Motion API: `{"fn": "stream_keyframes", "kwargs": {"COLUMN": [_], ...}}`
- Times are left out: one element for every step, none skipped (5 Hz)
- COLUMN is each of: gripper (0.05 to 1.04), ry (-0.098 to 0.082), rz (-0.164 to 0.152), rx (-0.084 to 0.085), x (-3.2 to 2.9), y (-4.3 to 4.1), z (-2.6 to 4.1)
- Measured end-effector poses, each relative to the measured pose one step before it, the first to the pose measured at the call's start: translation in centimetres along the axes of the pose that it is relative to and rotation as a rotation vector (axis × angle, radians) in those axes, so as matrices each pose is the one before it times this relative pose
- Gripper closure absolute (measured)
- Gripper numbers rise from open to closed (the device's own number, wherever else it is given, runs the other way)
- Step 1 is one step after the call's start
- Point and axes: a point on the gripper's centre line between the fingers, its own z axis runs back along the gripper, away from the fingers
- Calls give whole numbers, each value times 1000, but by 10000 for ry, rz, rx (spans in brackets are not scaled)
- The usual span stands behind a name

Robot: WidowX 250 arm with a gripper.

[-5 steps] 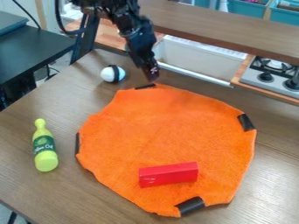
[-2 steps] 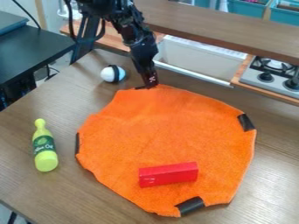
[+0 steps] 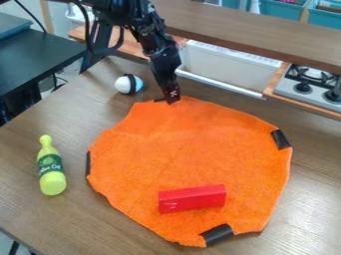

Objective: Fold cloth from left to right

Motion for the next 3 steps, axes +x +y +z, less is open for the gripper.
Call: {"fn": "stream_keyframes", "kwargs": {"gripper": [84,84,83], "ry": [140,170,82], "rz": [11,28,148], "rx": [-184,-231,-565], "x": [-242,-115,-291], "y": [57,-6,511], "z": [-830,-862,-1023]}}
